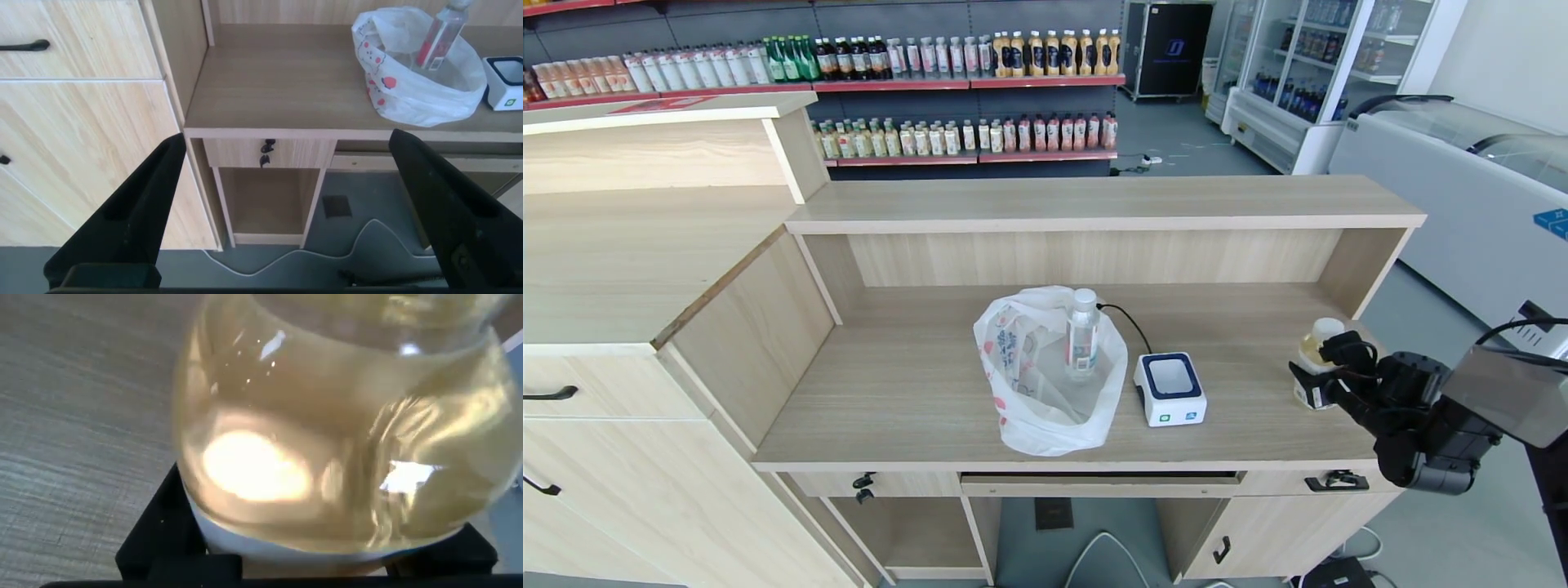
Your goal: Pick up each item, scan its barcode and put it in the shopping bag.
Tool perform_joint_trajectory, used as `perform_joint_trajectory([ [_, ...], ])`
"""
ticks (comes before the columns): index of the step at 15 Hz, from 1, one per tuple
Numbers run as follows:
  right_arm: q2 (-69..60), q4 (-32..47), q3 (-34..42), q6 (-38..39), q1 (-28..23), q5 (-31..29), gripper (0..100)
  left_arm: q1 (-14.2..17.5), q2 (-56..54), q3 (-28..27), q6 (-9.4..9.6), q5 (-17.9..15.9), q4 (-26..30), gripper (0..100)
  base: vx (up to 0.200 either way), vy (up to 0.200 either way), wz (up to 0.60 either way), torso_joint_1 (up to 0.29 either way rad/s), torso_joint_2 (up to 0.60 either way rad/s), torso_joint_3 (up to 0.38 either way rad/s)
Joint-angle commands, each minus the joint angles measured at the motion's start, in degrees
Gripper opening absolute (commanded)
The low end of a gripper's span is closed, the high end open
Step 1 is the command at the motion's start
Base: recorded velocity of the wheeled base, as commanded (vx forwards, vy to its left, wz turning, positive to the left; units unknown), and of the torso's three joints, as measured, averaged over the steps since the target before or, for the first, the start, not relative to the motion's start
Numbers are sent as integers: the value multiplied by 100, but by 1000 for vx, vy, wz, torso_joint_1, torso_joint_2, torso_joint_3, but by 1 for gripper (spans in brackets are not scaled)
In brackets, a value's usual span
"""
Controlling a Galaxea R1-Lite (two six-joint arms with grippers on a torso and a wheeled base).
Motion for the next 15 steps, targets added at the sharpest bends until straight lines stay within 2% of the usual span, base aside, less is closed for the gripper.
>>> perform_joint_trajectory([
  [1,-53,-39,119,71,9,30,0,1,-2,0,-1,1,-1,100,0,0,0,0,0,0],
  [3,-158,-48,84,326,44,4,0,1,-2,0,-1,1,-1,100,0,0,0,0,0,0],
  [4,-694,119,216,1179,141,-172,0,1,-2,0,-1,1,-1,100,0,0,0,0,0,0],
  [8,-2575,2167,585,2682,211,-339,0,1,-2,0,-1,1,-1,100,0,0,0,0,0,0],
  [10,-3946,3934,541,3894,343,-207,0,1,-2,0,-1,1,-1,100,0,0,0,0,0,0],
  [11,-4491,4602,480,4334,396,118,0,1,-2,0,-1,1,-1,100,0,0,0,0,0,0],
  [13,-5502,5542,436,4782,431,1225,0,1,-2,0,-1,1,-1,100,0,0,0,0,0,0],
  [14,-5915,5859,427,4791,510,1577,0,1,-2,0,-1,1,-1,100,0,0,0,0,0,0],
  [15,-6240,6105,313,4791,703,1682,0,1,-2,0,-1,1,-1,100,0,0,0,0,0,0],
])
